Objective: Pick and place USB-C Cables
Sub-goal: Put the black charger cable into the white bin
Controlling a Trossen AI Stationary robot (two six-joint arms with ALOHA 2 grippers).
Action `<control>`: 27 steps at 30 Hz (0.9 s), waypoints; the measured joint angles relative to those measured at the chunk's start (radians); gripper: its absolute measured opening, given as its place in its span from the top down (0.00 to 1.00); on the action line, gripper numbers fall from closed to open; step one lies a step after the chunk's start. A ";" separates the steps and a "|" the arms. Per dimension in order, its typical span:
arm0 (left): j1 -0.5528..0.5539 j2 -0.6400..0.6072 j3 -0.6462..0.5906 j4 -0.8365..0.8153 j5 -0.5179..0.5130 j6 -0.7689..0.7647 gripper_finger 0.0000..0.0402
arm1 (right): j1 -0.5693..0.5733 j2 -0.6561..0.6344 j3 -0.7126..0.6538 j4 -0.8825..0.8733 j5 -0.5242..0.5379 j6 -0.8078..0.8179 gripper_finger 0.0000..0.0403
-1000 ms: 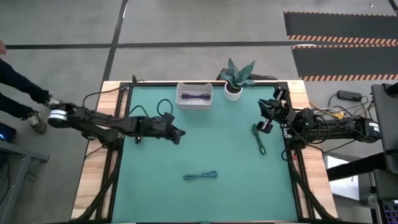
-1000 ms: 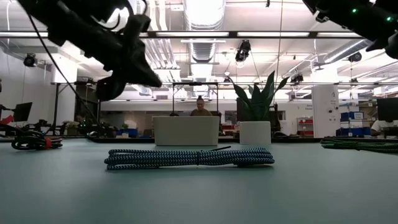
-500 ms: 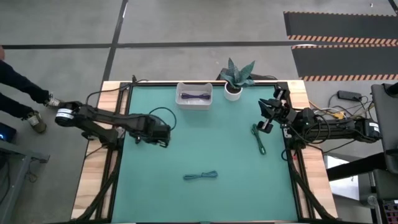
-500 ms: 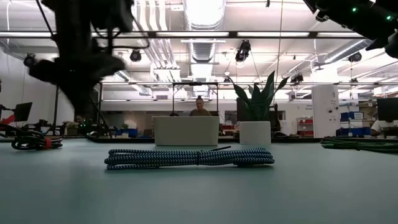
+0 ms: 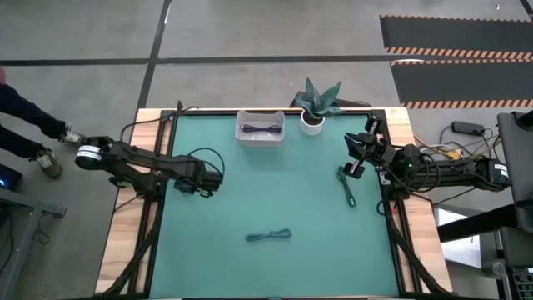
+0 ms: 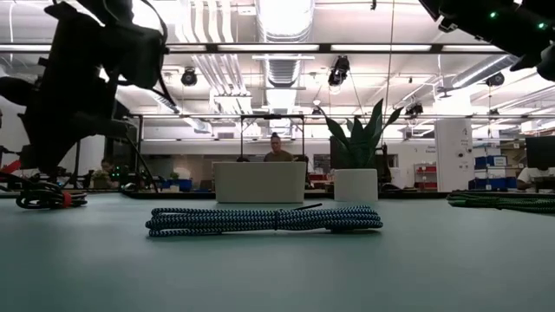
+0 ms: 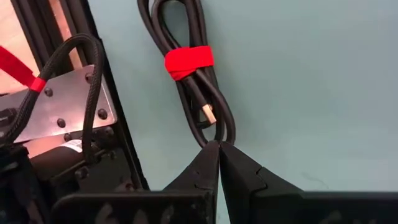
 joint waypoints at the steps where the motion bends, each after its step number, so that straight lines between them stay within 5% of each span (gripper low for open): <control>1: 0.000 0.000 -0.002 0.000 0.000 -0.004 1.00 | 0.000 0.000 0.000 0.002 0.000 -0.001 0.92; 8: -0.001 0.001 -0.004 0.023 -0.022 0.009 0.93 | 0.000 0.000 0.009 -0.030 0.000 0.007 0.92; 19: -0.001 0.003 -0.007 0.061 -0.132 -0.011 0.59 | 0.000 0.001 0.009 -0.061 0.002 0.018 0.92; 27: 0.003 0.008 -0.007 0.065 -0.146 -0.054 0.56 | 0.000 0.000 0.009 -0.101 0.044 0.000 0.92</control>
